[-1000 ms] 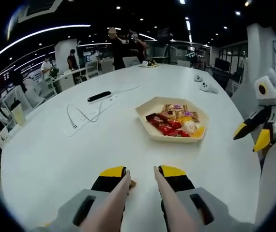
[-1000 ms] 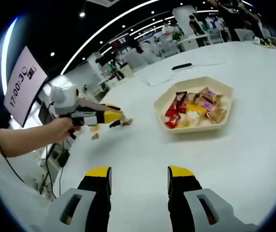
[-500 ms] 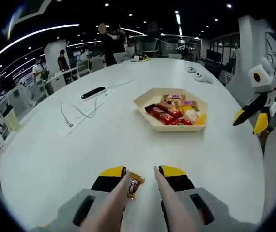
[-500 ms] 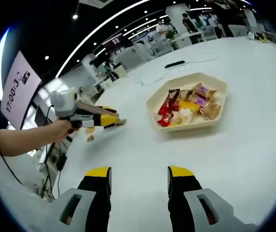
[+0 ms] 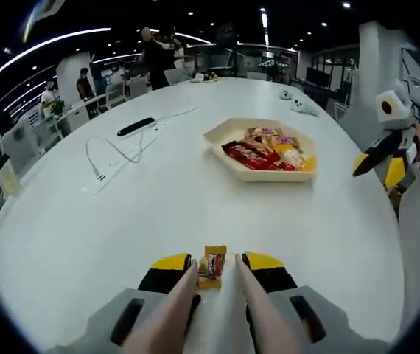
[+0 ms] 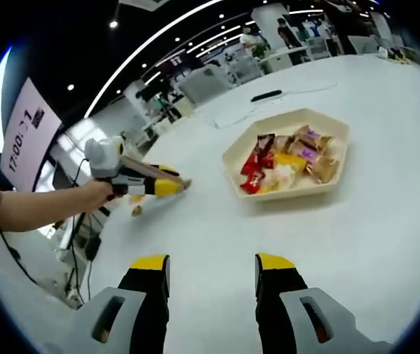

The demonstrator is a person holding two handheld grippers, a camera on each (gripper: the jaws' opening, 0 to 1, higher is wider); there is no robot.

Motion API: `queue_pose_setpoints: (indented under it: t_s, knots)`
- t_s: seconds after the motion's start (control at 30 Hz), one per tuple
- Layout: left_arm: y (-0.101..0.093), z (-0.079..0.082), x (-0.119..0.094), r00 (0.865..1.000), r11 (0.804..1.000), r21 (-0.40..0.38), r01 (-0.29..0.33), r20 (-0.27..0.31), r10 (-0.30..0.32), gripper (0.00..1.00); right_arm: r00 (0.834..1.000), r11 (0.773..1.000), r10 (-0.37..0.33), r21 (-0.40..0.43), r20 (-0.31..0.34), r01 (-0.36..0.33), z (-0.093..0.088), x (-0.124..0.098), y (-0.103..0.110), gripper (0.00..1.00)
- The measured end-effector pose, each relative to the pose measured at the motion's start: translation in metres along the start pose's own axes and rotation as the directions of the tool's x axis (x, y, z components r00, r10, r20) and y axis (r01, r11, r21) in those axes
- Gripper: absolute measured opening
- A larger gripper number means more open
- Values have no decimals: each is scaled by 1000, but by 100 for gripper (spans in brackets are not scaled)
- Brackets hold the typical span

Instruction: Place the target food into the container with the food tongs after gripping and lifting it, then release it inside without dropping or visibly crushing the food.

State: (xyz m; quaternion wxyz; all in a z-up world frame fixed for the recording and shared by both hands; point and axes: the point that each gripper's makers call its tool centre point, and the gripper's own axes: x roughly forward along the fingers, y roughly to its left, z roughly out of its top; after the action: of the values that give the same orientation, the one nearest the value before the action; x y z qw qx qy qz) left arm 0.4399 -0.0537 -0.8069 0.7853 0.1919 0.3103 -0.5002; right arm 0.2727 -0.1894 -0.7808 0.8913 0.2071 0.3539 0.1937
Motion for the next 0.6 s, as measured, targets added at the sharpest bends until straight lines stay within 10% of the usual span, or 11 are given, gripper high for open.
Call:
queue_pose_setpoints:
  t_s: [0.6]
  knots:
    - [7, -2, 3, 994, 994, -33, -101, -39, 99, 18, 1000, 1000, 6, -4, 10, -6, 1, 0, 2, 46]
